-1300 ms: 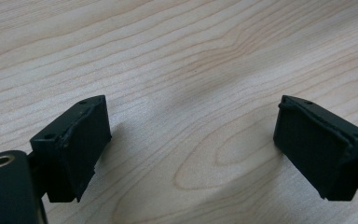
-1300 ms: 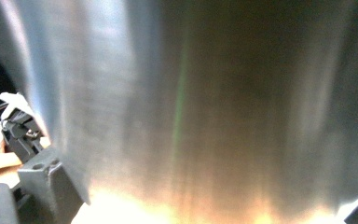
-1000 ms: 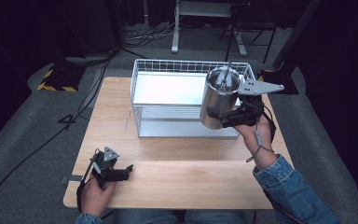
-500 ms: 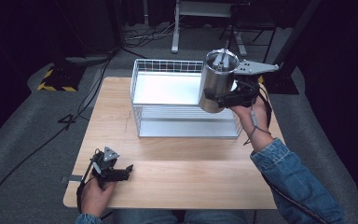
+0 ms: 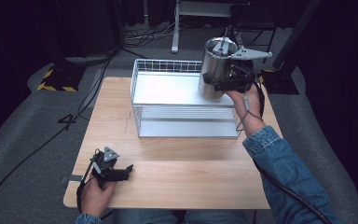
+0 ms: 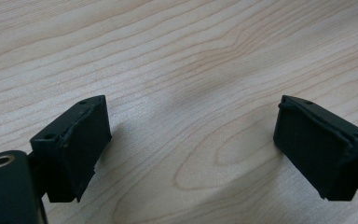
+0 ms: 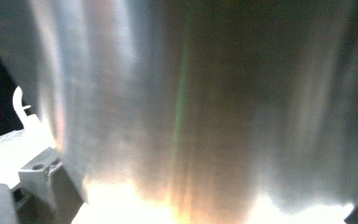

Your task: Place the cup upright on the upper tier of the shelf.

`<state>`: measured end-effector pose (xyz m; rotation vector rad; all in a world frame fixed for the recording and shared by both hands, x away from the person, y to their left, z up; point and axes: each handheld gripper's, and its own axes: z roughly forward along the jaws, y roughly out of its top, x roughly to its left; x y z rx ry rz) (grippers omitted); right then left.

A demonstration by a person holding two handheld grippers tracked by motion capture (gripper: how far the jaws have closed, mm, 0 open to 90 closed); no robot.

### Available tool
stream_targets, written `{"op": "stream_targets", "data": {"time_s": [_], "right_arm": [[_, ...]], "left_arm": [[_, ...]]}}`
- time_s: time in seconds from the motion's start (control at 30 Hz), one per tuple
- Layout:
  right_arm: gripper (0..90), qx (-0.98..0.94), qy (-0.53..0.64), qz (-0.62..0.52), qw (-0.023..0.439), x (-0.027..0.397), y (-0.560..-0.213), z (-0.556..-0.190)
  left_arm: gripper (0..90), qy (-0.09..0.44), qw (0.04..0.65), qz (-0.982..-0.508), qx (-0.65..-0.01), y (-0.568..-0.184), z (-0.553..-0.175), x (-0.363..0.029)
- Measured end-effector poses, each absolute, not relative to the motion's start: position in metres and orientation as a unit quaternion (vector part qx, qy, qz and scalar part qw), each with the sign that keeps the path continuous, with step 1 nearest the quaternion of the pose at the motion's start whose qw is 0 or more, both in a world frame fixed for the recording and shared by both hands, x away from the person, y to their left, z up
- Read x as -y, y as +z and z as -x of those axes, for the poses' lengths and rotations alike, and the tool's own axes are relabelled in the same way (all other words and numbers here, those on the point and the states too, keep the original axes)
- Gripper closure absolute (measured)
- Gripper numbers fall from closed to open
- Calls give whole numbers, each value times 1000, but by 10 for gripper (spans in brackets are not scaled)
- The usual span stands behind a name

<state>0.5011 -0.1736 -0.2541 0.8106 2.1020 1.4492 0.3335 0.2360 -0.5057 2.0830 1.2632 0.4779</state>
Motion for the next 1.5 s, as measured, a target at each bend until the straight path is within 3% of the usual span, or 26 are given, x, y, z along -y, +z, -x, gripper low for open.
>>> {"op": "stream_targets", "data": {"time_s": [0.57, 1.33, 1.5], "right_arm": [[37, -757, 510, -336, 235, 177, -274, -529], [30, -751, 521, -334, 229, 182, -278, -532], [0, -750, 517, -331, 245, 180, -276, -532]], "left_arm": [[113, 182, 323, -794, -481, -506, -333, -236], [114, 182, 323, -794, -481, -506, -333, -236], [113, 181, 323, -794, -481, -506, -333, -236]]}}
